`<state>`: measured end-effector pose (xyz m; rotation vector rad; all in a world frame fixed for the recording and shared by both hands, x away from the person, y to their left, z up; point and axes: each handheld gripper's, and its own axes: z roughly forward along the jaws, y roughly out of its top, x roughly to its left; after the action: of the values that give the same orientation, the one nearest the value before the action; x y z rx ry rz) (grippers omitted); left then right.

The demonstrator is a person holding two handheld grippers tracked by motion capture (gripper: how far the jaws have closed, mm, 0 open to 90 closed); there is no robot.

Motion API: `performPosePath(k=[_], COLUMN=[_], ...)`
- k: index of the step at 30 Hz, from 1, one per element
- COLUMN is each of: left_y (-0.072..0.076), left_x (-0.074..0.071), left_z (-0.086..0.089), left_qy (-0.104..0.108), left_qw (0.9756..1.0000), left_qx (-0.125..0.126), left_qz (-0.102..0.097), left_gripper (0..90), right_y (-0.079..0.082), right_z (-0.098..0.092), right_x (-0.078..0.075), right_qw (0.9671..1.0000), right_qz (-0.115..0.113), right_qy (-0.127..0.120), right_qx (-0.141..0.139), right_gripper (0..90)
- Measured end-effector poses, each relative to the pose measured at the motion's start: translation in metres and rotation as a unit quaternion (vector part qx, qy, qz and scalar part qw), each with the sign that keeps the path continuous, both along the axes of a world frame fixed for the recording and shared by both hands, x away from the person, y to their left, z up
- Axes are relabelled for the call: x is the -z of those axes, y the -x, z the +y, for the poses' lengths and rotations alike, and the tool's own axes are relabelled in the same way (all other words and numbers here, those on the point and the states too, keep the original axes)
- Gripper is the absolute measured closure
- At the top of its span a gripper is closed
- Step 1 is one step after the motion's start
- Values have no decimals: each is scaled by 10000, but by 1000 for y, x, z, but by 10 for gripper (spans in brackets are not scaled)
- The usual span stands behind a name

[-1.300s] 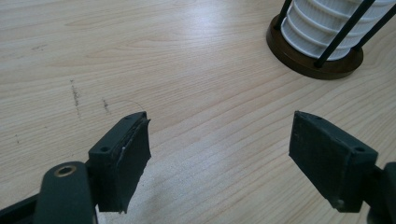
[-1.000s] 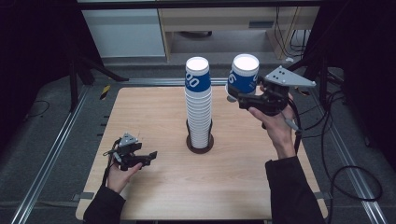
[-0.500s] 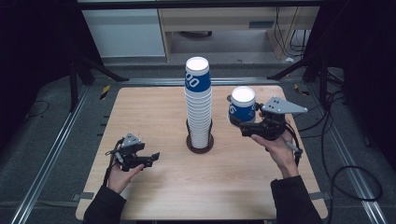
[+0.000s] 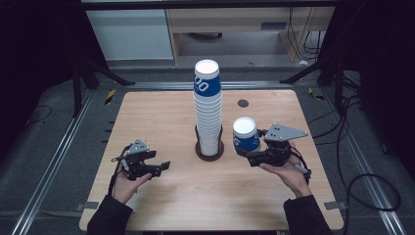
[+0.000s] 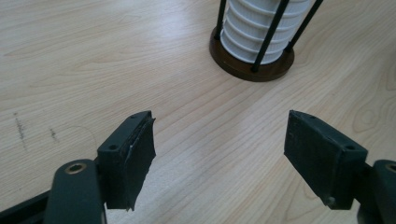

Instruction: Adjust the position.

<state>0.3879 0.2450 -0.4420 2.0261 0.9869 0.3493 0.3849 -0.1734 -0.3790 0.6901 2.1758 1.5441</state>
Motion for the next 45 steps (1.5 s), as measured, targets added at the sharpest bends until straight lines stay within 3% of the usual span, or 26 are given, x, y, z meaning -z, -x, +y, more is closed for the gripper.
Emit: performPosePath(k=[4,7,14,17,23,30,45], left_y=[4,7,16,20,24,28,33], left_x=[-6,-10,-15,-18,-21,-22,-23], left_z=[-5,-11,-26,-31,-35,-40,-58], left_qy=[42,3,-170,-178,-107,-85,-155], left_qw=[9996,9988,9957,9933,9907,9868,9795], left_qx=[265,496,914,1140,1358,1617,2007], left_qz=[42,55,28,7,-7,11,62], left_gripper=[233,231,228,225,219,206,169], right_y=[2,4,8,8,7,3,5], right_z=[7,15,31,38,51,74,102], right_x=[10,15,21,26,35,52,72], right_qw=[9993,9978,9937,9903,9852,9748,9623], right_qz=[98,51,3,49,136,303,475], right_qy=[273,514,710,798,983,1288,1630], right_qx=[-232,-417,-872,-1138,-1399,-1794,-2123], right_gripper=[206,206,206,206,206,206,207])
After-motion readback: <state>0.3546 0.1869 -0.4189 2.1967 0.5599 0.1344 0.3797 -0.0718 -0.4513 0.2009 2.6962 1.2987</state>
